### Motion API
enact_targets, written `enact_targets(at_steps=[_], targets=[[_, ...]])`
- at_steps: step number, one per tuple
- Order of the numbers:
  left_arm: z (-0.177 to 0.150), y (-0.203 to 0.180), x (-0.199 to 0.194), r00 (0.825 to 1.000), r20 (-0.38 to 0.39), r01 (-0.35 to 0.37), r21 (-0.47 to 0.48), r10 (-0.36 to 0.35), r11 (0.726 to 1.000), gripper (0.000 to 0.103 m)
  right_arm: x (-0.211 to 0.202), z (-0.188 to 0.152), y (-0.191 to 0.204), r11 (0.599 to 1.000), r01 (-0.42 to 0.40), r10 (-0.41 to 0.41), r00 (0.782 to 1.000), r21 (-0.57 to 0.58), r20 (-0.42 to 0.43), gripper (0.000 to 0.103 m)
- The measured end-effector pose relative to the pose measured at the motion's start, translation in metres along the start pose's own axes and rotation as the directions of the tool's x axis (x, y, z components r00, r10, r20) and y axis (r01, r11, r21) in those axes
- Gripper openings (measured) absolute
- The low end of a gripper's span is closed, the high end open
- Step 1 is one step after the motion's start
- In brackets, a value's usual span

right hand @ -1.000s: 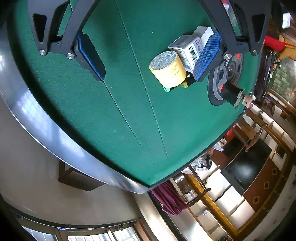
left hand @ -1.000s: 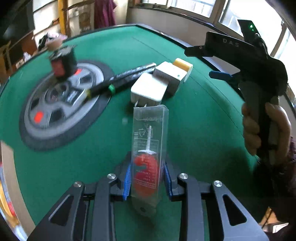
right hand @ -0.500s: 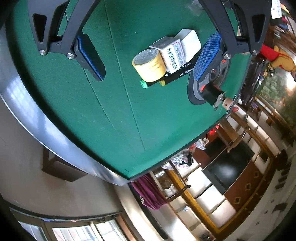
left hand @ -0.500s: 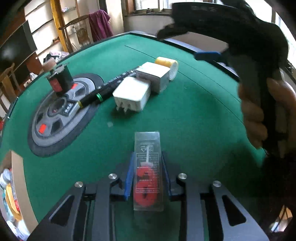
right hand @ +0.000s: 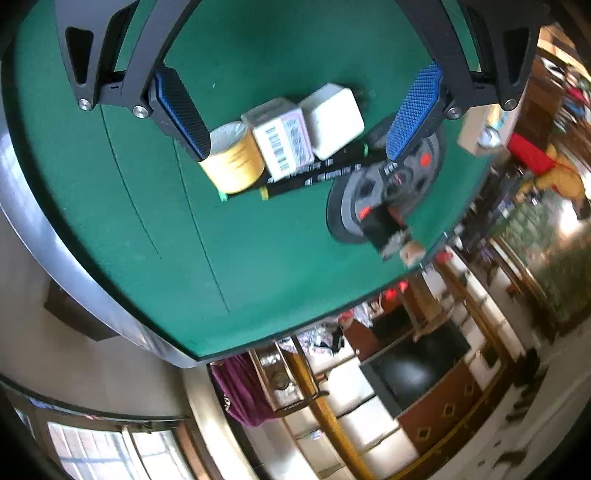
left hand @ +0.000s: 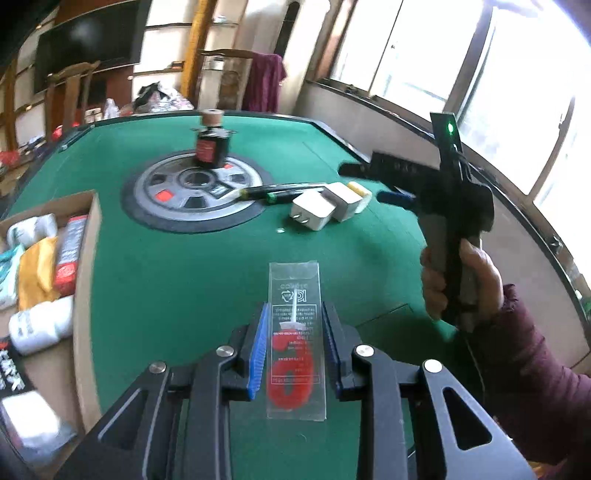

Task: Organize objects
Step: 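Lift the clear bag with left gripper while right grasps the white charger plug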

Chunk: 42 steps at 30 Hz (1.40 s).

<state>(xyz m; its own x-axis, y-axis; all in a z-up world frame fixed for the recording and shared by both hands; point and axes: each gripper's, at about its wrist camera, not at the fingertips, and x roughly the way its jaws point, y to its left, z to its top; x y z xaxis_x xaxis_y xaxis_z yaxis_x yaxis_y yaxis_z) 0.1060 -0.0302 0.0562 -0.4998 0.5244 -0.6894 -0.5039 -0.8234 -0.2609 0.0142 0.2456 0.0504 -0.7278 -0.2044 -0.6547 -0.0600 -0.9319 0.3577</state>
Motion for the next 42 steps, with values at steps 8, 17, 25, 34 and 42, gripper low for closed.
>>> enact_targets(at_steps=[8,17,25,34,42], targets=[[-0.014,0.013,-0.032,0.995,0.062,0.086,-0.031,-0.084,0.996,0.027,0.000,-0.035,0.028,0.932,-0.322,0.346,0.927,0.167,-0.147,0.099],[-0.037,0.037,-0.056,0.987,0.111,0.128,-0.096,-0.117,0.987,0.027,0.043,-0.022,0.045,0.974,0.041,0.001,0.983,0.225,-0.181,0.098],[-0.047,0.050,-0.059,0.983,0.117,0.155,-0.108,-0.142,0.982,0.027,0.065,-0.007,0.060,0.912,0.334,-0.292,0.936,0.236,-0.197,0.086],[-0.052,0.061,-0.062,0.979,0.127,0.174,-0.126,-0.158,0.977,0.027,0.053,-0.011,0.048,0.931,0.323,-0.287,0.935,0.168,-0.207,0.053],[-0.050,0.052,-0.063,0.980,0.129,0.166,-0.136,-0.149,0.977,0.027,0.022,-0.040,0.045,0.975,0.159,-0.123,0.968,0.158,-0.218,0.051]])
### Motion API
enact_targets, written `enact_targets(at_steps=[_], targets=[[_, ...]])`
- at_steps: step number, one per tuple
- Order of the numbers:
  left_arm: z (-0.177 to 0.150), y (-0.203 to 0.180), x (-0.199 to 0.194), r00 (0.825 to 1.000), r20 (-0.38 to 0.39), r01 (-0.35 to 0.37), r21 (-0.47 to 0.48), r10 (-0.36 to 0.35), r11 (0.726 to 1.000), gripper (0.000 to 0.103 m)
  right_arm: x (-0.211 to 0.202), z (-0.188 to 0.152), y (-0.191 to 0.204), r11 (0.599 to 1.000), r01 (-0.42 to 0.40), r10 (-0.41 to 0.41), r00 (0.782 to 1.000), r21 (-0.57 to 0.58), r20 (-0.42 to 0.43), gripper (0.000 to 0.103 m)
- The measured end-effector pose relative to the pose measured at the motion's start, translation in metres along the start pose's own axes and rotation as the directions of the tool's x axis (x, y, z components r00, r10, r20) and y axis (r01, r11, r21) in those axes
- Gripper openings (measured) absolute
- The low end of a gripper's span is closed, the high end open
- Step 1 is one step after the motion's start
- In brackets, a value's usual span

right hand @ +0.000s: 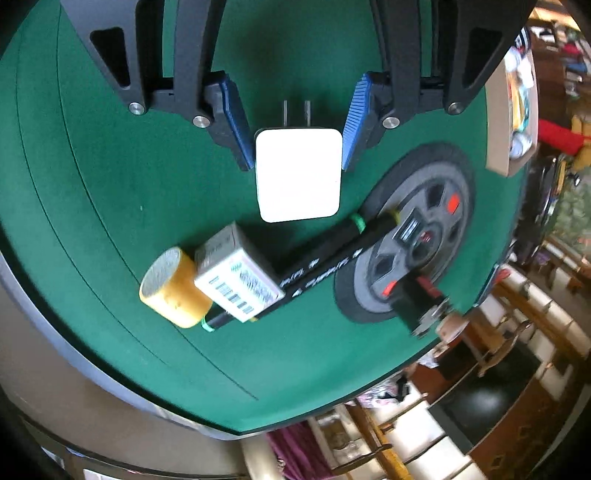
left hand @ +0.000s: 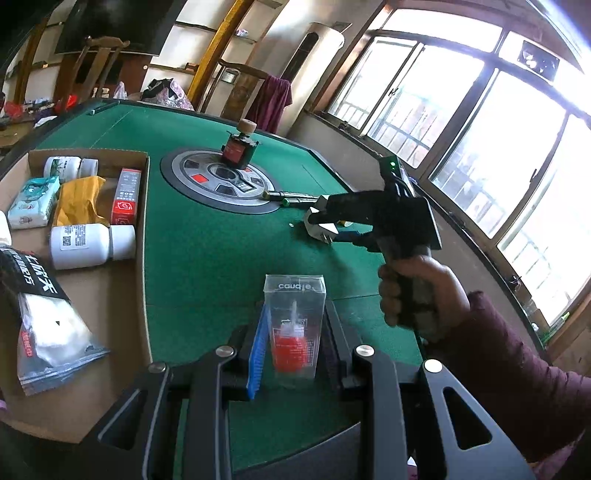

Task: Organize objects
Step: 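Lift the clear bag with left gripper while right grasps the white charger plug, then drop the clear bag with left gripper while right drops the white charger into the box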

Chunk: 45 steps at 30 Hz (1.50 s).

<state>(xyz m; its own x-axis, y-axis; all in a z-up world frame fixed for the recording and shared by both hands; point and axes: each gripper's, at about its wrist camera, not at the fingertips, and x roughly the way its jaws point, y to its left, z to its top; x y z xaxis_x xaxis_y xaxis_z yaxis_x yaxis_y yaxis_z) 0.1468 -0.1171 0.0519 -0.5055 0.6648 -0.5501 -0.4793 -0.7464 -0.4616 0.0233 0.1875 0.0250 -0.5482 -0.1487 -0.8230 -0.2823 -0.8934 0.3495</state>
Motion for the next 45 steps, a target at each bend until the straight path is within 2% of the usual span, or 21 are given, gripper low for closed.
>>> enact_targets(at_steps=[7,14,17,22,26,30,34,36,39,42,45], targets=[[0.003,-0.006,-0.017,0.999,0.031,-0.024,0.002,0.024,1.000,0.027,-0.017,-0.021,0.001,0.989,-0.142,0.142,0.990,-0.030,-0.021,0.049],[0.020,0.014,-0.058,0.995,0.090,-0.029,-0.060,0.034,0.998,0.027,-0.023,-0.036,0.023,0.956,-0.289,0.285,0.956,-0.051,-0.069,0.049],[0.030,0.028,-0.081,0.990,0.126,-0.055,-0.078,0.064,0.995,0.027,-0.025,-0.041,0.041,0.932,-0.355,0.348,0.933,-0.070,-0.093,0.049],[0.050,0.055,-0.107,0.977,0.148,-0.143,-0.087,0.155,0.986,0.027,-0.028,-0.050,0.089,0.875,-0.472,0.454,0.877,-0.111,-0.156,0.049],[0.062,0.090,-0.107,0.974,0.117,-0.181,-0.132,0.196,0.975,0.027,-0.028,-0.064,0.138,0.826,-0.542,0.504,0.834,-0.155,-0.224,0.050],[0.074,0.131,-0.091,0.972,0.044,-0.217,-0.202,0.231,0.955,0.027,-0.021,-0.084,0.187,0.784,-0.588,0.523,0.798,-0.198,-0.299,0.050],[0.079,0.172,-0.070,0.970,-0.034,-0.239,-0.299,0.240,0.924,0.027,-0.008,-0.112,0.229,0.760,-0.590,0.484,0.794,-0.271,-0.369,0.050],[0.078,0.184,-0.059,0.962,-0.070,-0.272,-0.316,0.263,0.909,0.027,0.000,-0.129,0.245,0.756,-0.566,0.438,0.810,-0.327,-0.390,0.050],[0.073,0.191,-0.048,0.958,-0.098,-0.288,-0.324,0.271,0.901,0.028,0.012,-0.146,0.254,0.758,-0.534,0.382,0.829,-0.375,-0.409,0.050],[0.069,0.185,-0.043,0.943,-0.108,-0.334,-0.286,0.316,0.898,0.030,0.020,-0.155,0.252,0.757,-0.506,0.341,0.846,-0.414,-0.410,0.050],[0.065,0.182,-0.043,0.936,-0.103,-0.352,-0.271,0.337,0.896,0.034,0.022,-0.161,0.256,0.739,-0.482,0.309,0.863,-0.470,-0.399,0.050]])
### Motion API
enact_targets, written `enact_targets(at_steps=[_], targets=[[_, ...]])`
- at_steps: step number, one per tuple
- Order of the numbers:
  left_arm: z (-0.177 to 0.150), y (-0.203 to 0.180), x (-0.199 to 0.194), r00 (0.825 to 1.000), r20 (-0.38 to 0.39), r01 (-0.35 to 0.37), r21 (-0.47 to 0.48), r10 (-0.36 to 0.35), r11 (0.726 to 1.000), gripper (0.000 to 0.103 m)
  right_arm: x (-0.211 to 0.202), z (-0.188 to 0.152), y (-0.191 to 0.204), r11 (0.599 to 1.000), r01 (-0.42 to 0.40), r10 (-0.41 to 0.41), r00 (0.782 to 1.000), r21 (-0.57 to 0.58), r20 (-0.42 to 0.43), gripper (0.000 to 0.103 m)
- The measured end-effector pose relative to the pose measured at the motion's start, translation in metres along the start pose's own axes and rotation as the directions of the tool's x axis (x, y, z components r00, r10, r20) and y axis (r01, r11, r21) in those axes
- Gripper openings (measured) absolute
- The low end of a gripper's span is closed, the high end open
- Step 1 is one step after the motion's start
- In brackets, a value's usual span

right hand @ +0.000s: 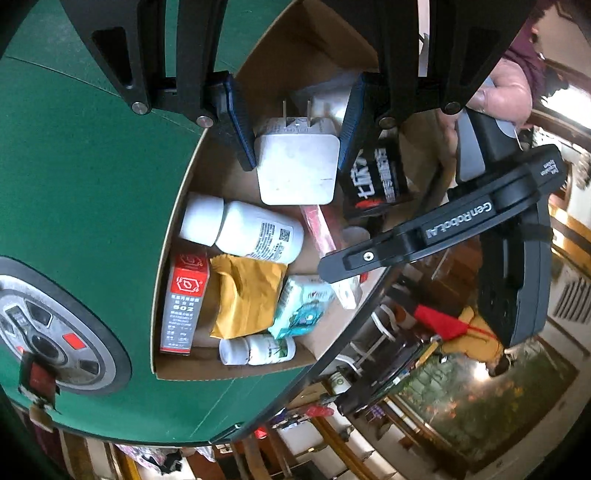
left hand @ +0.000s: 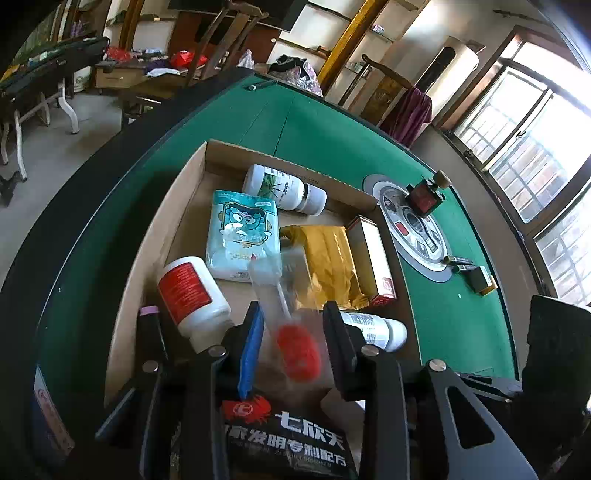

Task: Organize objects
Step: 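Drop the clear bag with left gripper while right drops the white charger into the box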

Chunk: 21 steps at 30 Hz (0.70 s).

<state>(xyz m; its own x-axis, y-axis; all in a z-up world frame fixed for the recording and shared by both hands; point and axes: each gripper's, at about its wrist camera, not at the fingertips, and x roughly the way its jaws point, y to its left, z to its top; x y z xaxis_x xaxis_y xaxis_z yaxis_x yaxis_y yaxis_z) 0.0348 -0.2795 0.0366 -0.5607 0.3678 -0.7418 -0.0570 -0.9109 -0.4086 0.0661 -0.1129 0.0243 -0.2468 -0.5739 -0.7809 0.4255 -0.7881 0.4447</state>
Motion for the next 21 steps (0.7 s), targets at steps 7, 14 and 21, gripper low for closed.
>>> enact_targets(at_steps=[7,14,21], targets=[[-0.002,-0.006,-0.041,0.990,0.136,-0.035,0.014,0.033,0.999,0.078,-0.006,-0.005,0.015,0.992,0.064,-0.058,0.997,-0.107,0.056,0.072],[-0.013,-0.016,-0.073,0.977,0.212,-0.033,-0.008,0.034,0.999,0.086,-0.038,-0.013,-0.003,0.996,0.043,-0.032,0.989,-0.072,0.147,0.089],[-0.037,-0.050,-0.091,0.966,0.256,0.022,0.012,-0.024,1.000,0.092,-0.073,-0.034,-0.045,0.996,0.060,-0.071,0.974,0.060,0.214,0.094]])
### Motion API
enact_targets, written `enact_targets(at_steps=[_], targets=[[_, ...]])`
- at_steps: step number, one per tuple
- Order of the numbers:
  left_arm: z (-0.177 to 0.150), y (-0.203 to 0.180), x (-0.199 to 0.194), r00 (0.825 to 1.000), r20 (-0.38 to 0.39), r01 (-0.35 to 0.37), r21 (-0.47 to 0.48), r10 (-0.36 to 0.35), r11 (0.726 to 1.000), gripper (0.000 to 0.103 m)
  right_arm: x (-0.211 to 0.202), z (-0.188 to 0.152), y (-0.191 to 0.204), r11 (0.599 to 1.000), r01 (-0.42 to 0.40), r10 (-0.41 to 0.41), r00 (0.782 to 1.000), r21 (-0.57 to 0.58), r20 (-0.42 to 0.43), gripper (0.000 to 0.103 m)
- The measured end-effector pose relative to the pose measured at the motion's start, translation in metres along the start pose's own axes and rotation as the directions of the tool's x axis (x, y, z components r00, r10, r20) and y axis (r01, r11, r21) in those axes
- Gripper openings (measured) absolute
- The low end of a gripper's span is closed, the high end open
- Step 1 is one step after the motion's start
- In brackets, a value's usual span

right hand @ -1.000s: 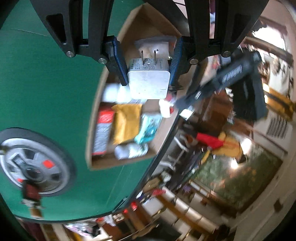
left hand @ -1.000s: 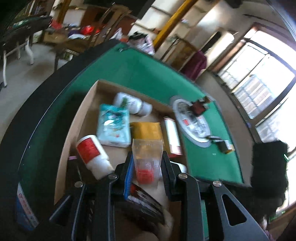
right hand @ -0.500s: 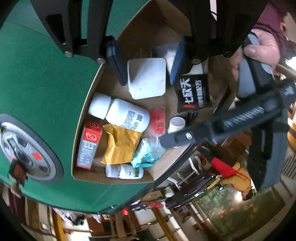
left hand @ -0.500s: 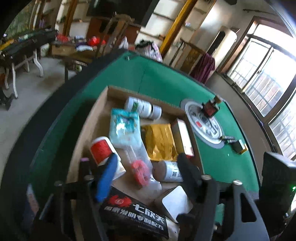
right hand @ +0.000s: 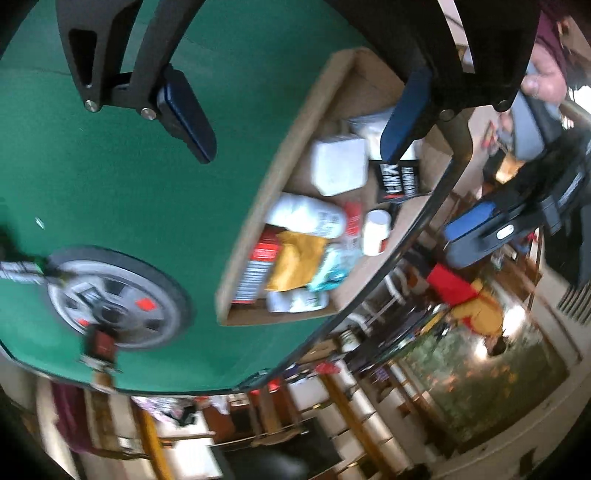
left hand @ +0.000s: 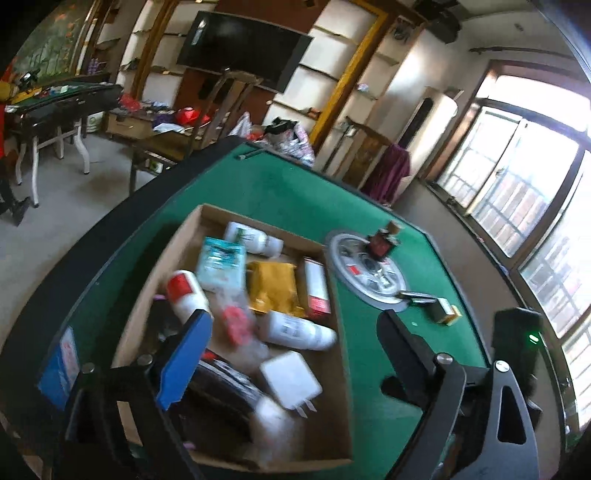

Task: Organize objects
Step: 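Drop the clear bag with left gripper while right drops the white charger into the box, then return the right gripper to the table and grasp the white barcode medicine box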

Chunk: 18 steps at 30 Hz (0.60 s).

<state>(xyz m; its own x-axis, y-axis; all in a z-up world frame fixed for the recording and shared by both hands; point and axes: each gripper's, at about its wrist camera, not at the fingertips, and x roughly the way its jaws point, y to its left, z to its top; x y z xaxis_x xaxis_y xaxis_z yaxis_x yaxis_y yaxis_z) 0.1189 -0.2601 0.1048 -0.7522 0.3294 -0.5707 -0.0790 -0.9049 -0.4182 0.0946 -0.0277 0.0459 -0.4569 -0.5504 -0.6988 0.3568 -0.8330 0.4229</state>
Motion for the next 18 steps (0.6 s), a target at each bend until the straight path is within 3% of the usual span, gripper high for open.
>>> enact_targets(at_steps=[9,18], targets=[[-0.035,-0.041,0.015,0.996,-0.046,0.074,0.043,-0.072,0.996,0.093,-0.032,-0.014,-0.073,0.977,0.010,-0.022,0.998,0.214,0.053,0.095],[-0.050,-0.029,0.026,0.993,-0.094,0.065,-0.040,-0.069,0.997,0.093,-0.041,-0.016,-0.089,0.968,0.009,-0.027,0.997,0.250,0.067,0.095]])
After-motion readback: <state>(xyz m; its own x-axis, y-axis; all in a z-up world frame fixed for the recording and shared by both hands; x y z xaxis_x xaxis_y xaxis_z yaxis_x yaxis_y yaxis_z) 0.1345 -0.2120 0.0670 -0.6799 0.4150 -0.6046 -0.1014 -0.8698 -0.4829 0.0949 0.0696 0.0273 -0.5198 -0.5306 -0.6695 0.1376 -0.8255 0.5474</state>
